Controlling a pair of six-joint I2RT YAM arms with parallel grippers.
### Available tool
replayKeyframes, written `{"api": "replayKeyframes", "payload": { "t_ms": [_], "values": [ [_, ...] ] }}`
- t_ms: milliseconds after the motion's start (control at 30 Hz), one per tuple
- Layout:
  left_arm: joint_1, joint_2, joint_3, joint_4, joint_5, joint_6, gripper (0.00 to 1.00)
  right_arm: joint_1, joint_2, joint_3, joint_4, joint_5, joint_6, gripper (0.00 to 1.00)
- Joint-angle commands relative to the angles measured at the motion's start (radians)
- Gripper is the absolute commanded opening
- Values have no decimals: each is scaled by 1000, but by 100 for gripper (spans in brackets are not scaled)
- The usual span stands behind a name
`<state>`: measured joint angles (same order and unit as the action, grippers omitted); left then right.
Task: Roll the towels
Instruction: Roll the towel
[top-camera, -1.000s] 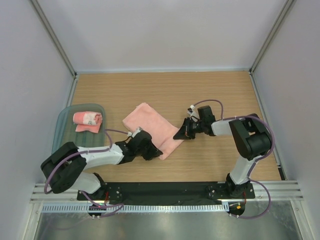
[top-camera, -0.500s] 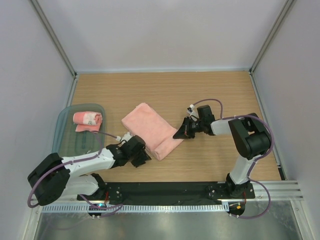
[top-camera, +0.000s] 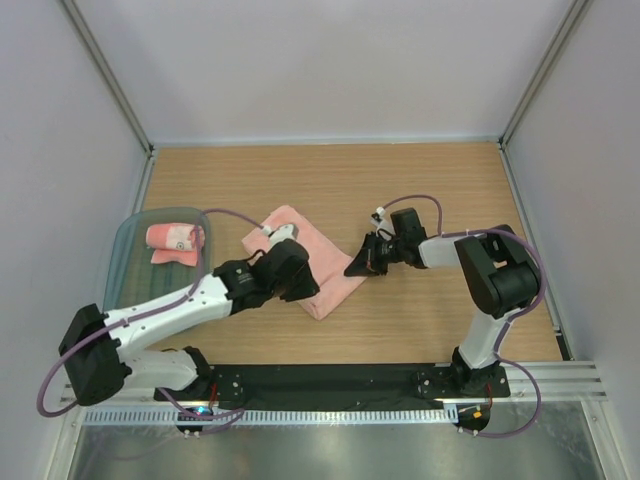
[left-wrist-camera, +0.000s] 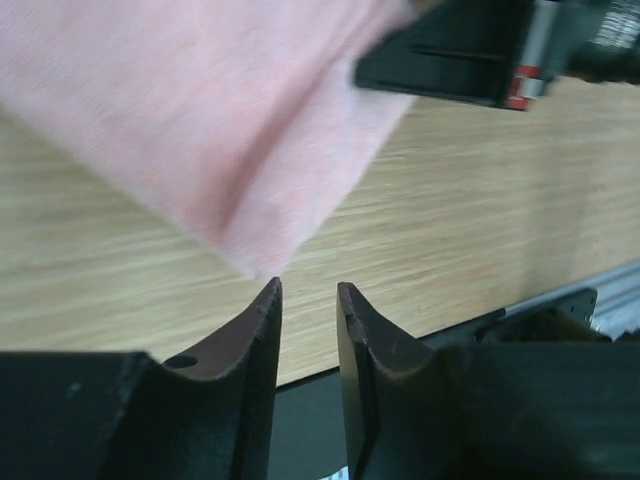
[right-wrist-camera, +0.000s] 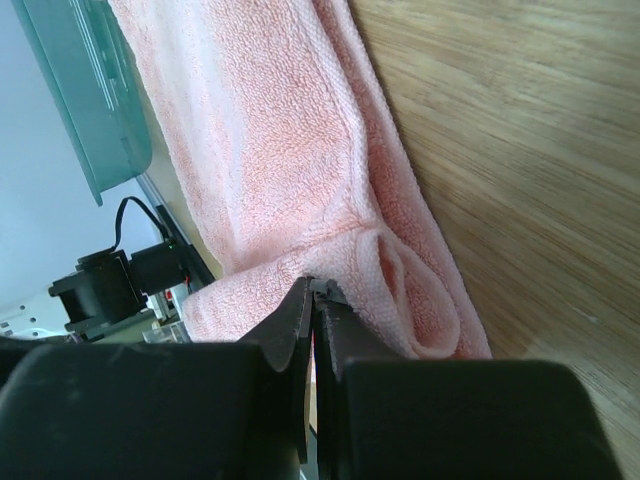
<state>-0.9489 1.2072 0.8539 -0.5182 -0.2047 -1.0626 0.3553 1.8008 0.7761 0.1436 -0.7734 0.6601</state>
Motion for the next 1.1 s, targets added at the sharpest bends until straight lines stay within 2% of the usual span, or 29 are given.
{"api": "replayKeyframes", "payload": {
  "t_ms": [0,33,100,200,333,500,633,833,1067],
  "values": [
    [-17,110,85,78,59,200,32,8,26,15,-25,82,-45,3],
    [-19,142,114,95,106,211,38,10,26,17,-29,83,-47,3],
    [-22,222,134,144,145,234,43,11,28,18,-30,83,-47,3],
    [-27,316,152,193,183,245,44,13,29,22,-36,88,-50,3],
    [-24,390,155,188,166,237,42,13,40,31,-48,86,-53,2],
    [-24,381,81,173,111,211,40,16,51,38,-56,83,-56,2],
    [-24,330,40,162,82,246,43,16,58,45,-59,82,-57,2],
    [-24,292,54,132,73,335,50,17,66,54,-70,80,-59,1],
    [-24,296,69,118,39,363,51,20,68,58,-78,86,-59,1]
  ]
}}
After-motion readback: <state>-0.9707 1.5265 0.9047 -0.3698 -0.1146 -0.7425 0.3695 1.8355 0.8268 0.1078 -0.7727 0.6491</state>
